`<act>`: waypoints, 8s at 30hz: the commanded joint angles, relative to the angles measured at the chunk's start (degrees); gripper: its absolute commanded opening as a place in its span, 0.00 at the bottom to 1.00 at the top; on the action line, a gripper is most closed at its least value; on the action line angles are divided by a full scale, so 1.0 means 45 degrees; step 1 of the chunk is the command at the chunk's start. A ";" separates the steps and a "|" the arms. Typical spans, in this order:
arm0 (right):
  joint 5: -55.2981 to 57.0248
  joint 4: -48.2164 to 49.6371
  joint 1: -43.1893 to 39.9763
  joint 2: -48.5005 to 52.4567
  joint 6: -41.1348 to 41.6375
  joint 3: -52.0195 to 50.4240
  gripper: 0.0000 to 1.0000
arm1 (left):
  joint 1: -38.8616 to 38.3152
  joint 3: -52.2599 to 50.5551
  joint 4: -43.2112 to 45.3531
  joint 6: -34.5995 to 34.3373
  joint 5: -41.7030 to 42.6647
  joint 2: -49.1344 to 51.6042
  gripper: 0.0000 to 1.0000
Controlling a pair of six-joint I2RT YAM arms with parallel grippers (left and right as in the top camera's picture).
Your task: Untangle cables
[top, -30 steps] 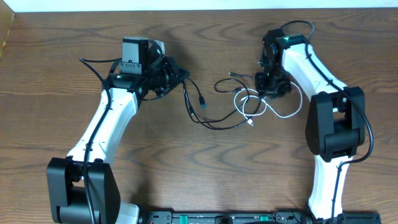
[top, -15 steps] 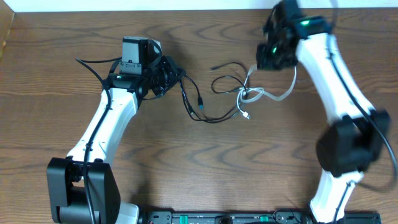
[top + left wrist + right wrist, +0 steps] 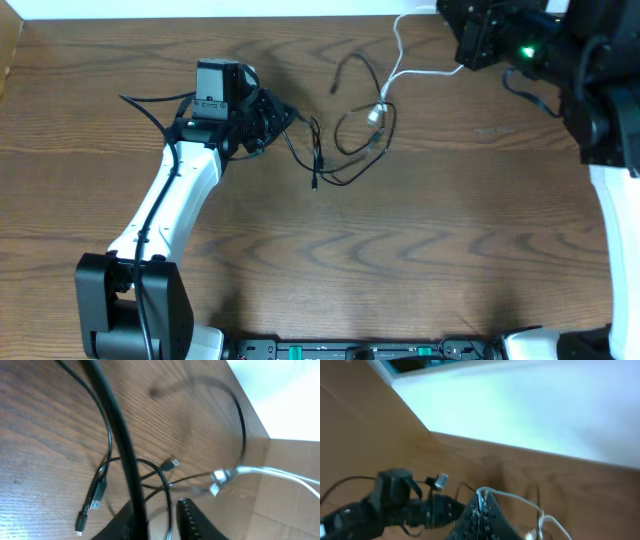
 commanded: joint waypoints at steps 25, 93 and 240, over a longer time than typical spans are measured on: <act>0.8616 -0.1690 -0.0801 0.4527 -0.2759 -0.0034 0.01 | -0.0024 0.0102 -0.0015 0.0058 -0.0573 0.0005 0.45; 0.4503 0.1807 -0.3759 0.4405 -0.3060 0.1540 0.01 | 0.0000 0.0102 -0.0306 0.1399 0.0214 0.0005 0.79; -0.2137 -0.4464 -0.2278 0.8966 -0.5892 0.1549 0.90 | -0.1273 0.0092 -0.0593 0.3055 -0.2098 0.0151 0.72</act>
